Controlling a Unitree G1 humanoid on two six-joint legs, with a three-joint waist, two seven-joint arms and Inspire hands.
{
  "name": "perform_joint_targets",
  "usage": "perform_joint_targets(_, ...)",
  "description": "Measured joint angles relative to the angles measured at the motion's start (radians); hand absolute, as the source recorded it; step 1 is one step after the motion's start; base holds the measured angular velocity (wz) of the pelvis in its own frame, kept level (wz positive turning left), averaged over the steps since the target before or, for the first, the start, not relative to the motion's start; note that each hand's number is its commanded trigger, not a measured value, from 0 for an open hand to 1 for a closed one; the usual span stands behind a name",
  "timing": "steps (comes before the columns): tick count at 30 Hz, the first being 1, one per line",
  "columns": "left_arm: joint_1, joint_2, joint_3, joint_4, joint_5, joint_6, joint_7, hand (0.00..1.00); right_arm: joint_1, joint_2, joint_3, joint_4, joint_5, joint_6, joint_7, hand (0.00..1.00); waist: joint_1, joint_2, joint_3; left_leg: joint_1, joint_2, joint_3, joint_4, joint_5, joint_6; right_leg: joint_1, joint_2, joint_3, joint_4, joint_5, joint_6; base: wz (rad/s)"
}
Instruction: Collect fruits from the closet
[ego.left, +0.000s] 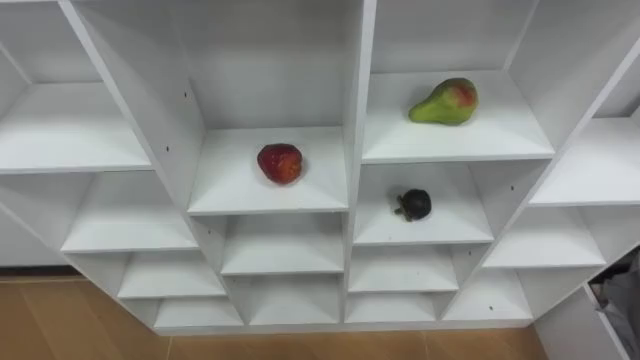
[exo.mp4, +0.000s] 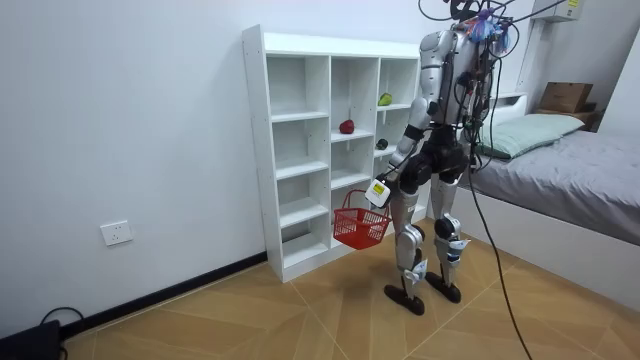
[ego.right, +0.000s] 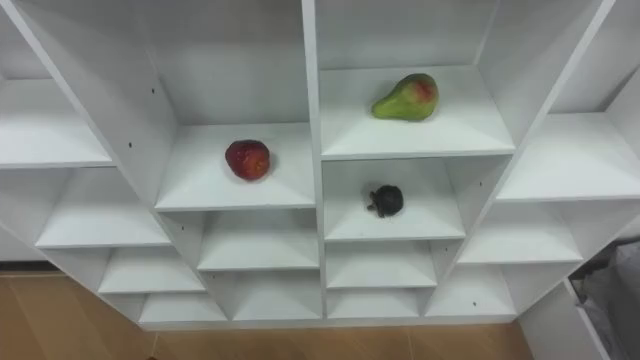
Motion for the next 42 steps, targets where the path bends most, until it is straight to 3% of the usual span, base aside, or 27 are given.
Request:
perform_joint_targets(19,-0.001,0.002,-0.004,-0.001,-0.012,0.000,0.002,1.00,-0.001,0.000,0.001,-0.003,0.049,0.001,-0.020,0.00,-0.002,-0.013,-0.0043,0.002,-0.001,0.000,0.001,0.000,0.000,0.000,-0.001,-0.002,0.001,0.000,0.000,0.00)
perform_joint_targets(25,-0.002,0.003,0.001,0.000,0.000,-0.013,0.003,1.00,-0.002,-0.003,-0.072,-0.016,0.060,-0.007,-0.042,0.00,-0.006,-0.019,-0.0021,0.005,0.000,0.005,0.003,0.000,0.000,0.004,-0.001,-0.003,0.002,0.000,0.000,-0.01)
perform_joint_targets(29,0.001,0.003,0.026,0.000,0.007,-0.043,0.002,1.00,0.001,-0.014,-0.180,-0.096,0.080,-0.029,-0.089,0.00,-0.020,-0.020,0.0055,0.012,0.002,0.010,0.002,0.000,0.000,0.003,-0.001,0.004,0.003,0.000,0.000,-0.05)
perform_joint_targets(33,-0.004,0.017,0.040,0.000,0.011,-0.062,0.003,1.00,-0.012,-0.020,-0.241,-0.179,0.082,-0.085,-0.142,0.00,-0.036,-0.024,0.0053,0.014,0.002,0.011,0.002,0.000,0.000,0.004,-0.001,0.005,0.004,0.000,0.000,-0.01)
perform_joint_targets(42,-0.004,0.018,0.059,0.000,0.032,-0.067,-0.018,1.00,-0.008,-0.020,-0.257,-0.413,0.080,-0.090,-0.264,0.00,-0.032,-0.027,0.0012,0.004,0.003,0.028,-0.006,0.000,0.000,-0.022,-0.001,0.022,0.017,0.000,0.000,-0.06)
